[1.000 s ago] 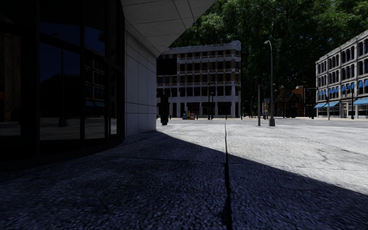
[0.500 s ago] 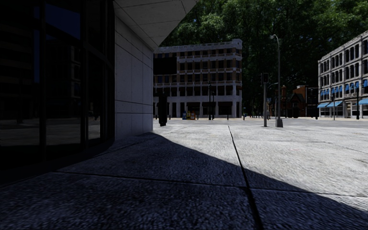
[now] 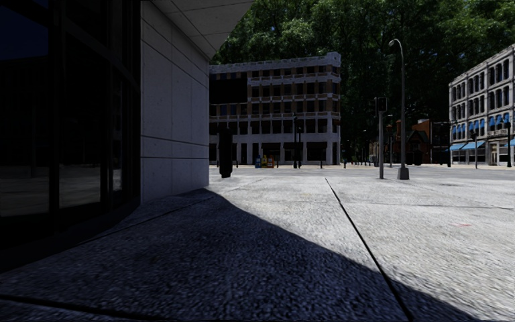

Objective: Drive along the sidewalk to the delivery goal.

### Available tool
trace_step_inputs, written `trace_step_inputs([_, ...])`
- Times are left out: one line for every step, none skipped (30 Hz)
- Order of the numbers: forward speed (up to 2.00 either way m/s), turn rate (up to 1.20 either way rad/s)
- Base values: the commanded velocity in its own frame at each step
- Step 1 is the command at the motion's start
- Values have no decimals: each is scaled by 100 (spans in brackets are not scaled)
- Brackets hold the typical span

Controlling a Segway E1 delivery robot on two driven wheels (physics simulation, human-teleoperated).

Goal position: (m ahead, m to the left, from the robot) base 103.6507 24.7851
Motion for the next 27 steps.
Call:
trace_step_inputs([200,0])
trace_step_inputs([200,0])
trace_step_inputs([200,0])
trace_step_inputs([200,0])
trace_step_inputs([200,0])
trace_step_inputs([200,0])
trace_step_inputs([200,0])
trace_step_inputs([200,0])
trace_step_inputs([200,0])
trace_step_inputs([200,0])
trace_step_inputs([200,0])
trace_step_inputs([200,0])
trace_step_inputs([200,0])
trace_step_inputs([200,0])
trace_step_inputs([200,0])
trace_step_inputs([200,0])
trace_step_inputs([200,0])
trace_step_inputs([200,0])
trace_step_inputs([200,0])
trace_step_inputs([200,0])
trace_step_inputs([200,0])
trace_step_inputs([200,0])
trace_step_inputs([200,0])
trace_step_inputs([200,0])
trace_step_inputs([200,0])
trace_step_inputs([200,0])
trace_step_inputs([200,0])
